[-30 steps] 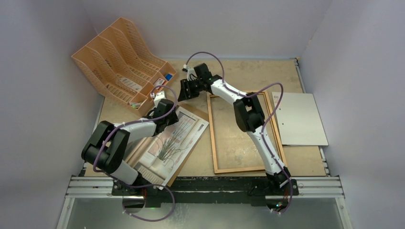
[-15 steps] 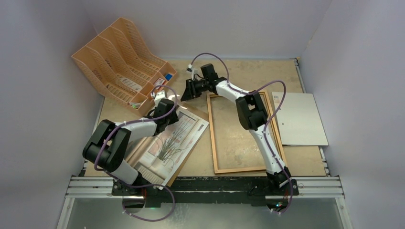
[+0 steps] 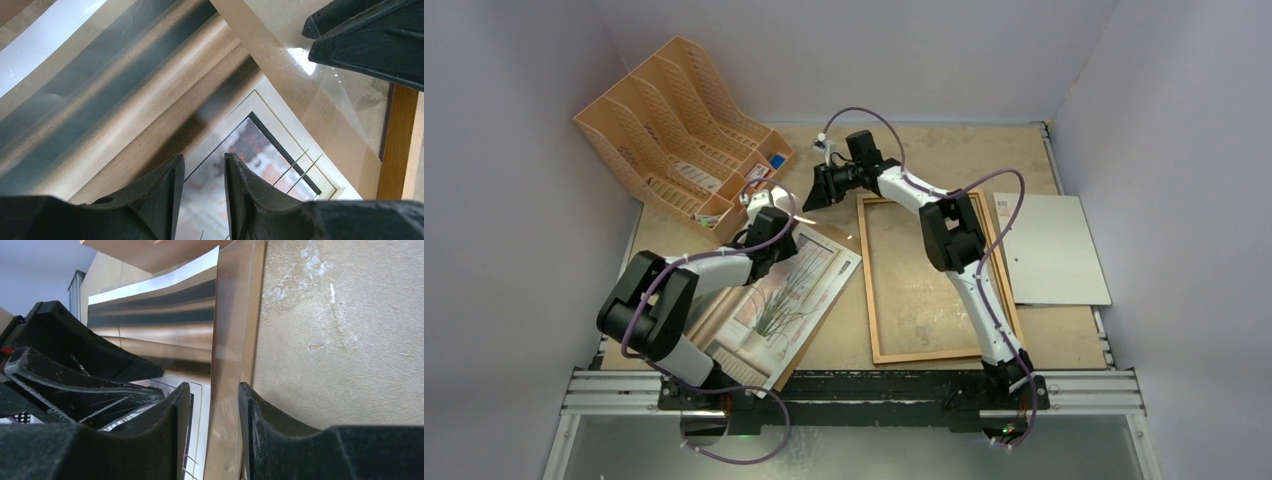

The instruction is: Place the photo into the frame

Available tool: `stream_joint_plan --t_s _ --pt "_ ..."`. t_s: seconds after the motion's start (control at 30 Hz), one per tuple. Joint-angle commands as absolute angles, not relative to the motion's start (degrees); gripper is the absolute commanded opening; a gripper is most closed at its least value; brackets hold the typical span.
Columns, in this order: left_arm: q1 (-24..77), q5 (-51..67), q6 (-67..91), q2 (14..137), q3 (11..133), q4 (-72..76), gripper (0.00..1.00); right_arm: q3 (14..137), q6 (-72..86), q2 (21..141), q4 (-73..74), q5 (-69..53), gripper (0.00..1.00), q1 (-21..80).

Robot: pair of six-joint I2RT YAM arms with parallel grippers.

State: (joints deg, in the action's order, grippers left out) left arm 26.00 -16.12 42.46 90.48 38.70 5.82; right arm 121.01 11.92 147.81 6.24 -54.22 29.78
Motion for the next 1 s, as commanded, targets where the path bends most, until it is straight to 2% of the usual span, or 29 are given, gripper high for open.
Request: stream_joint_plan --t_s 0.0,0.63,0.83,0.97 --pt "26.19 -10.72 43.77 94.57 34.55 -6.04 0.38 124.17 10.71 148.79 14.65 -63.54 0.43 33.88" --pt "26.19 -10.26 43.86 93.62 34.46 -5.4 0.37 124.25 5.98 149.47 19.84 -59.25 0.36 35.86" --pt "26.19 -10.28 43.95 93.34 34.39 -5.42 0.37 122.55 5.18 148.37 19.44 -59.2 0.22 35.93" --pt "26.19 -10.28 44.11 93.04 34.41 -5.54 0.36 121.52 4.32 147.42 19.24 -59.19 0.23 35.95"
